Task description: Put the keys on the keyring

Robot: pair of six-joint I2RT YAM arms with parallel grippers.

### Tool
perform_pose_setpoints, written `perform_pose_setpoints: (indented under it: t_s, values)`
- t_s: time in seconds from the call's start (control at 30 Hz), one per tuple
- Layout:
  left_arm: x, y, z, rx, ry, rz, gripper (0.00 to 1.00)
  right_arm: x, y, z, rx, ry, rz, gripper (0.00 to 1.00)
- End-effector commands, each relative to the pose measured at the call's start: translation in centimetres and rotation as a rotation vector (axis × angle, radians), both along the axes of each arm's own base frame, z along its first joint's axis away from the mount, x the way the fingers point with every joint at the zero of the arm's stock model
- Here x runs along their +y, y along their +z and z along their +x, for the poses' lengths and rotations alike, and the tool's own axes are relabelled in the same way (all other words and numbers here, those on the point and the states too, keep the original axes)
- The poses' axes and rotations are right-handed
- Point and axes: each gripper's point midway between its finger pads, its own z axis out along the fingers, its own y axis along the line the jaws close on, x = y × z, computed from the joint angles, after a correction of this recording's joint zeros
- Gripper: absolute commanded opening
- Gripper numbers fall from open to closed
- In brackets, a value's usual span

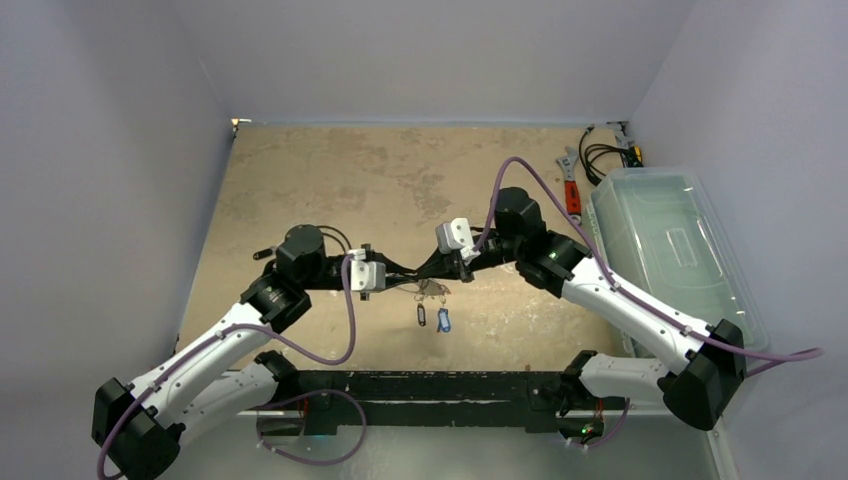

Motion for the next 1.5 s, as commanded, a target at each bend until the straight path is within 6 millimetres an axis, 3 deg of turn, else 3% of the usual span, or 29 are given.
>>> perform_pose_setpoints:
  t_s: [0.0,0.03,0.17,0.23,0.3,0.67,0.87,1.1,1.37,1.47]
  values:
    - [-0.3,3.3,0.8,-0.074,0.017,-0.051,0.00,0.7,1.9,0.0,-0.043,0.023,0.046,0.00]
    - [-0.2,3.4,0.8,-0.078,0.022,-0.052,0.00,0.7,2.0,0.2,-0.048,0.015,0.048,0.02]
    - [0.1,3.7,0.9,-0.093,0.044,-0.055,0.00,0.4,3.2,0.6,-0.064,-0.039,0.081,0.51]
    - [0.2,3.7,0.8,-0.103,0.043,-0.054,0.00,0.2,4.0,0.6,-0.071,-0.058,0.107,0.62]
    - [0.3,3.7,0.7,-0.114,0.037,-0.055,0.00,-0.1,4.5,0.7,-0.091,-0.081,0.128,0.65]
    - [1.0,4.0,-0.7,-0.175,0.008,-0.056,0.00,-1.4,7.7,1.1,-0.183,-0.182,0.267,0.66]
    - [0.8,3.6,-1.6,-0.189,-0.054,-0.055,0.00,-1.0,6.8,0.1,-0.163,-0.111,0.259,0.64]
    - [0.8,3.5,-1.5,-0.195,-0.048,-0.052,0.00,0.1,4.5,-0.1,-0.073,-0.023,0.125,0.50]
    - [1.0,3.6,-0.8,-0.194,-0.002,-0.046,0.00,0.4,3.6,-0.5,-0.031,0.012,0.086,0.26]
    - [1.1,3.6,-0.3,-0.191,0.021,-0.043,0.00,0.3,3.4,-0.8,-0.027,0.027,0.083,0.25]
